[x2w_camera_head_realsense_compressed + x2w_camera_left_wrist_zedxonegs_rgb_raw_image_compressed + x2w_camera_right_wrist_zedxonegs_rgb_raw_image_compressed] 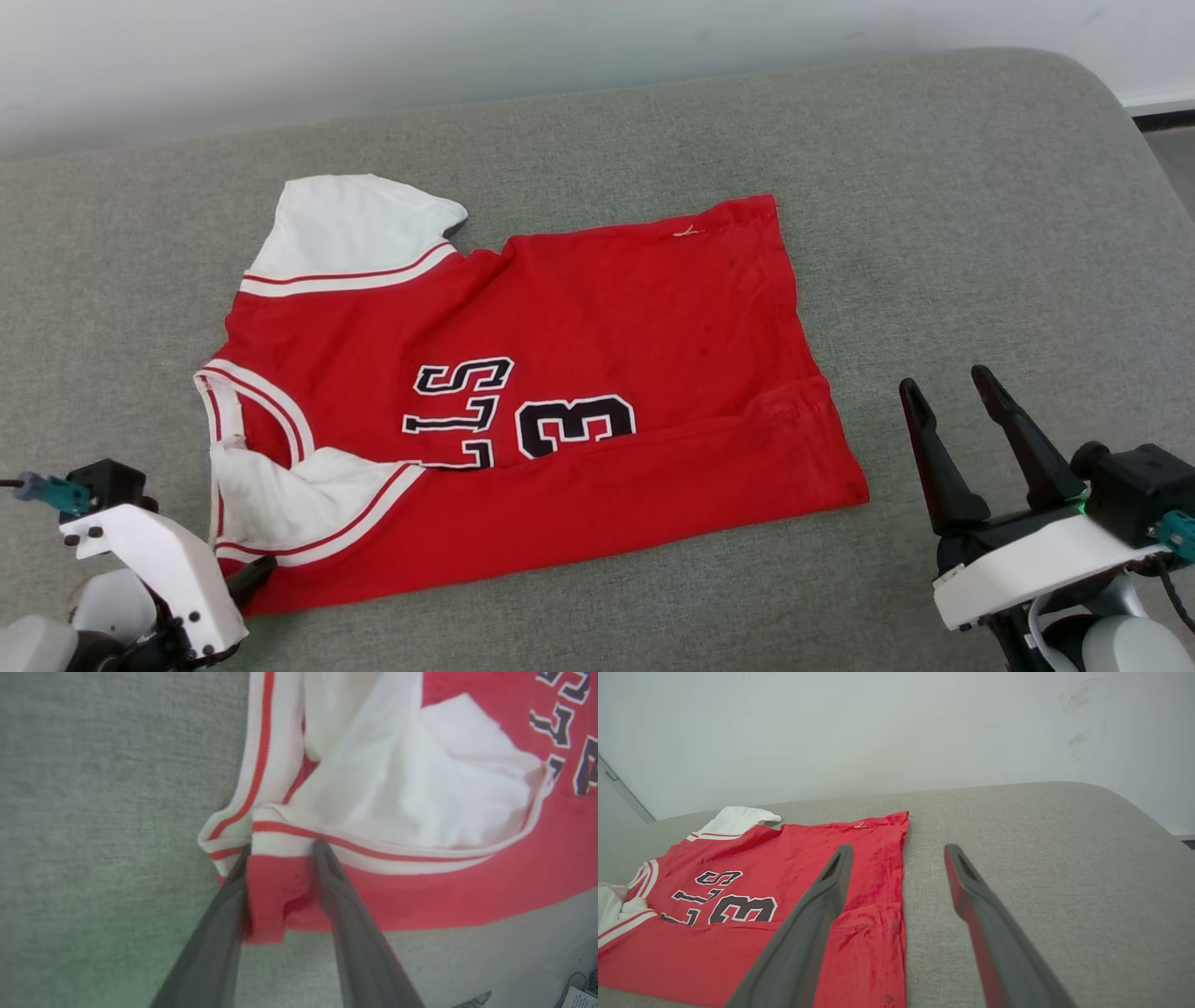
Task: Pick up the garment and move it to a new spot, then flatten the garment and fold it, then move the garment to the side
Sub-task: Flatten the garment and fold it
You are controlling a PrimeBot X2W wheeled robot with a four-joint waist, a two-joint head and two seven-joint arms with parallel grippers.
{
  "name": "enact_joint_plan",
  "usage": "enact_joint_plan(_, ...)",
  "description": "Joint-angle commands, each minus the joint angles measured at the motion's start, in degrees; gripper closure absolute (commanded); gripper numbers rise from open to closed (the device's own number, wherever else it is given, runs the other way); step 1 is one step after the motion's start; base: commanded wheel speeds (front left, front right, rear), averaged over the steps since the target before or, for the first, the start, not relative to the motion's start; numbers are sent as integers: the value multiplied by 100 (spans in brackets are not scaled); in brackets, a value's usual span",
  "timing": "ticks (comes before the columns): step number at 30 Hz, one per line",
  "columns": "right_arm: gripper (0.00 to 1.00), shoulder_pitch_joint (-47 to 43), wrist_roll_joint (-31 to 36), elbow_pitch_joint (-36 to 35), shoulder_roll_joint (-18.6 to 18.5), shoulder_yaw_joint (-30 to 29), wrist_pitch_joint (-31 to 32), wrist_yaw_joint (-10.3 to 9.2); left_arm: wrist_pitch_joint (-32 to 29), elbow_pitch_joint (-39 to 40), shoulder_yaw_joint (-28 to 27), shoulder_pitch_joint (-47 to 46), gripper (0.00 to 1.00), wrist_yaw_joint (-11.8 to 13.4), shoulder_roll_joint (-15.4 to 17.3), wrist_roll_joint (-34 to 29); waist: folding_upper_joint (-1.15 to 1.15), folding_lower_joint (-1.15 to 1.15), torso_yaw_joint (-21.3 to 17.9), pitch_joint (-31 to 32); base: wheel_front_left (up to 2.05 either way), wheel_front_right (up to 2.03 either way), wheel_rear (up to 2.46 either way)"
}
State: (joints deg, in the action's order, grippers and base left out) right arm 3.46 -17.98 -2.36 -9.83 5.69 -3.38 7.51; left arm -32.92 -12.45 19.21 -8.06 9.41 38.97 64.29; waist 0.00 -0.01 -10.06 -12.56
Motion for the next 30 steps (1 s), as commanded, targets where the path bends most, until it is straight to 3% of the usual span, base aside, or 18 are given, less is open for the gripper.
enact_joint_plan(1,0,0,40,-40,-16,-32,20,-4,-65,-254,315,211,100,-39,-417,32,0,1,25,34,0,0,0)
enact_joint_plan(8,0,-113,-275,13,-207,-268,681,-4,567,-391,202,67,100,-242,-488,-193,0,1,268,275,0,0,0)
enact_joint_plan(16,0,114,-1031,494,-661,-469,3298,-4,1289,344,67,-120,100,15,-477,-640,0,1,612,254,0,0,0)
enact_joint_plan(20,0,323,-1176,550,-722,-420,4222,-4,1419,843,144,-223,100,158,-501,-879,0,1,797,44,0,0,0)
enact_joint_plan(30,0,913,-1315,1419,-436,-70,4890,-4,1510,1497,348,-491,100,328,-622,-1225,0,1,1097,-400,0,0,0)
